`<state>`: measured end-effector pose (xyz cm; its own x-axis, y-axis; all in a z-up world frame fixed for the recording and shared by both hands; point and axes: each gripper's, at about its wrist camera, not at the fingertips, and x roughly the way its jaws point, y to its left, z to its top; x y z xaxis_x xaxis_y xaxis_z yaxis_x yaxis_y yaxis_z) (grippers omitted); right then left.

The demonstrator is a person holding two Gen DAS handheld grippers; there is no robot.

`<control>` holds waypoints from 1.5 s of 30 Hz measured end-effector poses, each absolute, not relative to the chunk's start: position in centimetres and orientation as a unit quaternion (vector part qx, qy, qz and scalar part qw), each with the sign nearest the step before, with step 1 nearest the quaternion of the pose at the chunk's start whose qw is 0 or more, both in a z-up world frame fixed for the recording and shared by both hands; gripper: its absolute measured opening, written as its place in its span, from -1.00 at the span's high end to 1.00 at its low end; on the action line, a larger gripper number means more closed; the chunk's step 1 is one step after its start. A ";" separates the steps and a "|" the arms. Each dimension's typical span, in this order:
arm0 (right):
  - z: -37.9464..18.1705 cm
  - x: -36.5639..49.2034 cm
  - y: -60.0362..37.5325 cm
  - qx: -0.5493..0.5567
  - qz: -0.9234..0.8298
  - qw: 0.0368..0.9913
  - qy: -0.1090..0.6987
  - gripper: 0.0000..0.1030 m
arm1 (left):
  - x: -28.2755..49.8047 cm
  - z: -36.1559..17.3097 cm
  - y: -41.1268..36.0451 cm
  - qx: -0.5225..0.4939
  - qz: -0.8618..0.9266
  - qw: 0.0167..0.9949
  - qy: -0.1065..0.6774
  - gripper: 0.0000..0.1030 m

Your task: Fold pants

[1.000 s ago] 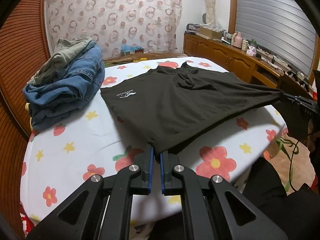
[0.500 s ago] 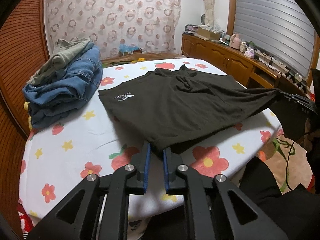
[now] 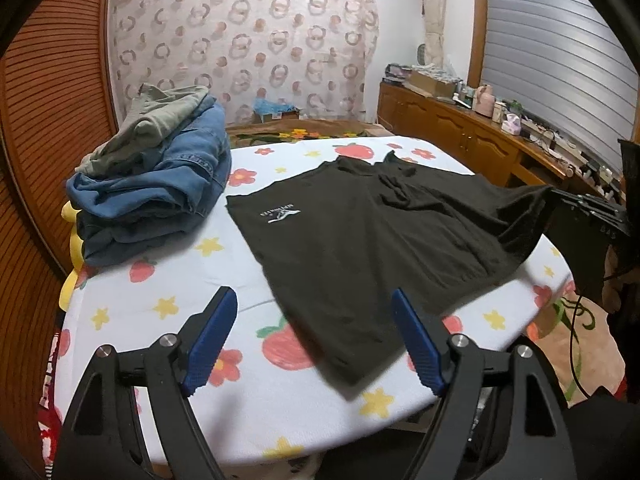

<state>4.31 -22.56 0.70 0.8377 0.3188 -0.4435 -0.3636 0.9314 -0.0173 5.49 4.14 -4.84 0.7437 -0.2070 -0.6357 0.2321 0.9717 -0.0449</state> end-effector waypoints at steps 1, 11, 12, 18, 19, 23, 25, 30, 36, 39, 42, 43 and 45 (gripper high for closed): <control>0.7 4.5 -22.1 -0.052 0.185 0.956 0.221 0.88 | 5.7 -4.9 4.3 0.019 -0.114 0.934 0.338 -0.56; 0.9 6.6 -18.1 -0.068 0.262 0.938 0.218 0.88 | 7.3 -5.8 5.8 0.007 -0.085 0.939 0.333 -0.56; 0.9 6.7 -17.6 -0.068 0.273 0.935 0.217 0.88 | 7.4 -5.8 6.0 0.006 -0.084 0.939 0.333 -0.56; 0.4 7.7 -16.8 -0.069 0.319 0.918 0.226 0.88 | 7.6 -6.0 7.2 0.002 -0.072 0.941 0.332 -0.56; 0.2 7.8 -16.5 -0.070 0.325 0.915 0.228 0.88 | 7.7 -6.0 7.5 0.000 -0.069 0.941 0.331 -0.56; -0.4 8.5 -16.4 -0.073 0.341 0.906 0.238 0.88 | 7.7 -5.8 8.3 -0.007 -0.067 0.944 0.324 -0.56; -0.9 9.0 -16.4 -0.077 0.344 0.903 0.245 0.88 | 7.8 -5.8 8.7 -0.010 -0.065 0.944 0.322 -0.56; -2.1 10.3 -17.5 -0.069 0.346 0.899 0.260 0.88 | 7.9 -6.1 9.0 0.001 -0.049 0.948 0.314 -0.34; -2.8 10.9 -18.8 -0.070 0.342 0.897 0.272 0.75 | 8.4 -6.6 9.2 0.003 -0.054 0.945 0.322 -0.04; -3.1 10.4 -18.5 -0.076 0.339 0.897 0.275 0.64 | 8.4 -6.7 9.2 -0.003 -0.061 0.944 0.324 -0.04; -2.7 9.9 -17.2 -0.079 0.333 0.898 0.276 0.48 | 8.7 -6.9 9.1 -0.014 -0.069 0.941 0.332 -0.10; -2.6 9.8 -16.6 -0.080 0.329 0.900 0.277 0.46 | 8.8 -6.9 9.0 -0.018 -0.072 0.940 0.334 -0.20; -2.1 8.8 -16.4 -0.080 0.326 0.901 0.274 0.45 | 9.0 -7.0 8.9 -0.023 -0.077 0.938 0.337 -0.29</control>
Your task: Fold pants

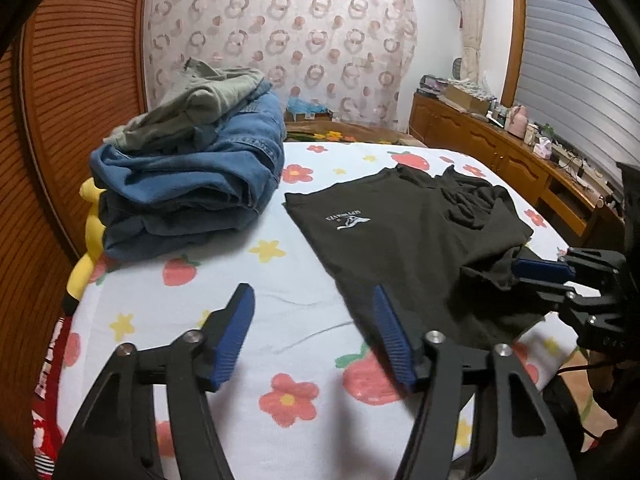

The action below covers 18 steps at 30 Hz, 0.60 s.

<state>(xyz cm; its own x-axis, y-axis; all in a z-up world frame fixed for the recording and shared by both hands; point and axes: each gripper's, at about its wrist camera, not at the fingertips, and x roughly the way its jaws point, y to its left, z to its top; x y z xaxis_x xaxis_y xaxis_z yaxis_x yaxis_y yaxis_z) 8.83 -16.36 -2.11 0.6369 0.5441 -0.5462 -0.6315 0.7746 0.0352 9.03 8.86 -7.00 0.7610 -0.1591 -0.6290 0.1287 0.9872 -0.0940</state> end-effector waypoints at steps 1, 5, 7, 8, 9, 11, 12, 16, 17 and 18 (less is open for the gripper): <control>-1.9 8.9 -16.1 -0.081 0.323 0.903 0.272 0.43 | 9.0 -7.0 8.7 -0.024 -0.081 0.937 0.338 -0.36; -1.4 8.5 -16.8 -0.081 0.302 0.912 0.265 0.26 | 9.1 -7.0 7.5 -0.021 -0.100 0.936 0.338 -0.57; -1.3 8.3 -17.4 -0.078 0.290 0.917 0.263 0.20 | 9.3 -6.9 6.6 -0.016 -0.109 0.934 0.339 -0.57; -1.2 8.2 -17.8 -0.078 0.285 0.919 0.262 0.19 | 9.3 -6.9 6.4 -0.014 -0.111 0.934 0.339 -0.57; -1.2 8.2 -18.2 -0.079 0.279 0.921 0.262 0.18 | 9.4 -6.9 5.8 -0.010 -0.115 0.933 0.340 -0.57; -1.1 8.2 -18.9 -0.078 0.264 0.925 0.260 0.17 | 9.7 -6.7 5.0 -0.007 -0.120 0.932 0.340 -0.57; -1.1 8.3 -19.4 -0.076 0.255 0.928 0.261 0.17 | 9.8 -6.7 4.6 -0.006 -0.124 0.932 0.341 -0.57; -0.9 8.3 -20.8 -0.077 0.224 0.935 0.264 0.17 | 10.7 -6.4 2.7 0.002 -0.143 0.929 0.342 -0.57; -0.8 8.4 -21.2 -0.076 0.219 0.936 0.265 0.17 | 10.9 -6.3 2.2 0.003 -0.148 0.928 0.343 -0.57; -0.8 8.5 -21.5 -0.077 0.213 0.937 0.267 0.17 | 11.1 -6.3 1.6 0.004 -0.154 0.926 0.344 -0.57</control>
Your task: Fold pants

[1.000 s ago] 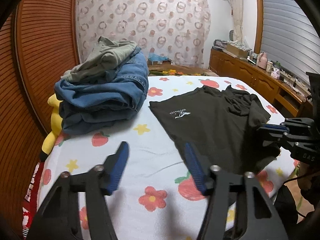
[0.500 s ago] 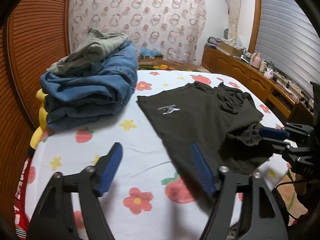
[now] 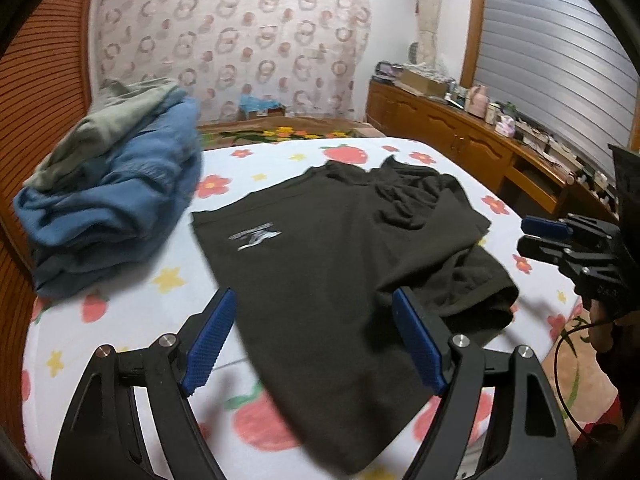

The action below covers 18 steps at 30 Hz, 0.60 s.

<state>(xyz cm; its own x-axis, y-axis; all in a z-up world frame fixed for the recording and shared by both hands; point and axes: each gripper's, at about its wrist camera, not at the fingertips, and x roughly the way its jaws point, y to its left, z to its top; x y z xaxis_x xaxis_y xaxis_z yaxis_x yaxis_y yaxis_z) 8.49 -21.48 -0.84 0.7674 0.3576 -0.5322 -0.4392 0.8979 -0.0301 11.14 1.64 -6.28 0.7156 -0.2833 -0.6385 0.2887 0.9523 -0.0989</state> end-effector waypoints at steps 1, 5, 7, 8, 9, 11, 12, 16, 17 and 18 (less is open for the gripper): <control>-0.8 8.6 -21.7 -0.078 0.208 0.938 0.267 0.17 | 11.3 -6.3 1.3 0.005 -0.159 0.925 0.346 -0.57; -1.1 9.4 -21.4 -0.087 0.196 0.937 0.277 0.17 | 11.9 -6.3 -0.8 0.020 -0.179 0.919 0.350 -0.47; -1.4 10.1 -21.0 -0.094 0.193 0.934 0.287 0.17 | 12.1 -6.4 -1.4 0.028 -0.183 0.916 0.355 -0.36; -1.5 10.5 -20.7 -0.098 0.191 0.932 0.292 0.17 | 12.3 -6.6 -1.7 0.031 -0.186 0.914 0.359 -0.27; -1.7 10.8 -20.3 -0.103 0.191 0.930 0.297 0.17 | 12.4 -6.7 -1.9 0.032 -0.188 0.912 0.363 -0.23; -1.9 11.4 -19.9 -0.110 0.192 0.926 0.306 0.17 | 12.5 -7.1 -2.2 0.032 -0.196 0.907 0.371 0.00; -2.1 11.8 -19.7 -0.114 0.192 0.924 0.311 0.17 | 12.5 -7.3 -2.3 0.033 -0.196 0.906 0.375 0.01; -2.7 13.3 -18.8 -0.133 0.187 0.916 0.329 0.17 | 12.6 -7.7 -2.4 0.031 -0.199 0.902 0.382 0.12; -2.8 13.7 -18.6 -0.137 0.185 0.915 0.332 0.17 | 12.6 -7.8 -2.4 0.032 -0.199 0.901 0.384 0.17; -2.9 14.0 -18.3 -0.139 0.181 0.914 0.334 0.17 | 12.7 -7.8 -2.4 0.032 -0.199 0.901 0.385 0.19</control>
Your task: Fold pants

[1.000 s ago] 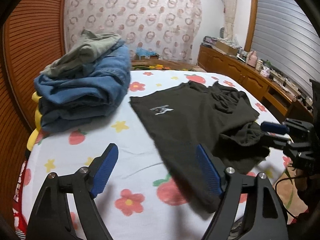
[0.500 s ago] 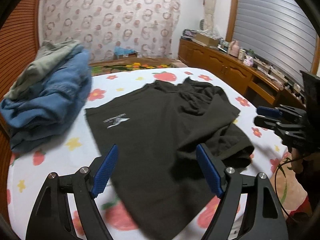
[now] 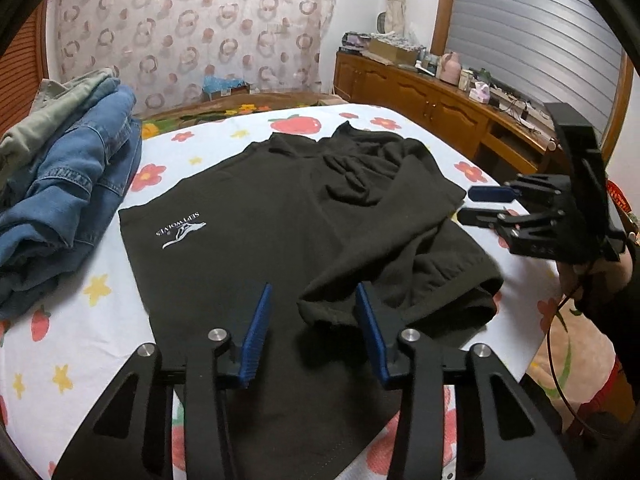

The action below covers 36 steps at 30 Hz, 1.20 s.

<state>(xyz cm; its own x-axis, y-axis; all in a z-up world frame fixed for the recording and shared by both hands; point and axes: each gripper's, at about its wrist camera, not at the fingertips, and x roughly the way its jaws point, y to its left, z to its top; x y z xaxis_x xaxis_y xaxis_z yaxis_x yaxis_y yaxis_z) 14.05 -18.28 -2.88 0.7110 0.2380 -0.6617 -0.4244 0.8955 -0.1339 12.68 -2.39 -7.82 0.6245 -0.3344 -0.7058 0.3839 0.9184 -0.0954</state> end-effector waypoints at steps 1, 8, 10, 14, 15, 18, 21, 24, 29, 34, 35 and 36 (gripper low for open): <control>-2.9 14.5 -18.1 -0.141 0.178 0.914 0.336 0.17 | 12.7 -7.9 -2.4 0.032 -0.200 0.900 0.386 0.24; -2.8 15.7 -18.1 -0.156 0.176 0.910 0.343 0.15 | 12.4 -8.1 -3.1 0.036 -0.214 0.897 0.386 0.54; -2.6 15.7 -18.6 -0.152 0.180 0.908 0.346 0.15 | 12.4 -8.1 -3.2 0.037 -0.216 0.897 0.384 0.64; -2.5 16.0 -20.1 -0.148 0.197 0.905 0.346 0.36 | 12.0 -7.5 -3.3 0.032 -0.227 0.900 0.372 0.78; -2.5 16.0 -20.1 -0.147 0.206 0.903 0.347 0.54 | 11.8 -7.2 -3.3 0.029 -0.230 0.901 0.368 0.80; -2.4 15.9 -20.2 -0.154 0.218 0.902 0.339 0.85 | 11.5 -6.4 -3.4 0.028 -0.232 0.903 0.359 0.82; -1.7 15.9 -20.5 -0.151 0.222 0.907 0.325 0.91 | 10.9 -5.3 -3.2 0.024 -0.235 0.908 0.346 0.84; -0.6 15.9 -20.9 -0.138 0.223 0.915 0.307 0.92 | 9.9 -3.7 -3.1 0.020 -0.243 0.912 0.329 0.84; 1.6 15.8 -20.7 -0.127 0.231 0.925 0.273 0.96 | 8.5 -1.7 -2.8 0.020 -0.246 0.919 0.307 0.85; 2.9 15.6 -19.7 -0.131 0.237 0.931 0.245 0.97 | 7.7 -0.7 -1.8 0.012 -0.240 0.926 0.292 0.85; 2.9 15.7 -19.4 -0.131 0.239 0.931 0.244 0.97 | 7.6 -0.5 -1.5 0.010 -0.237 0.927 0.290 0.85; 2.9 15.8 -19.2 -0.131 0.241 0.930 0.244 0.97 | 7.5 -0.4 -1.2 0.011 -0.233 0.928 0.290 0.85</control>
<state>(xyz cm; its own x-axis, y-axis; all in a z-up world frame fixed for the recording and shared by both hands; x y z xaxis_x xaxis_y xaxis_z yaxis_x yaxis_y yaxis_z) 15.81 -19.16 2.87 0.7652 0.3835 -0.5171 -0.5118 0.8496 -0.1272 7.50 -1.25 -0.41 0.7234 -0.4262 -0.5432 0.4389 0.8912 -0.1148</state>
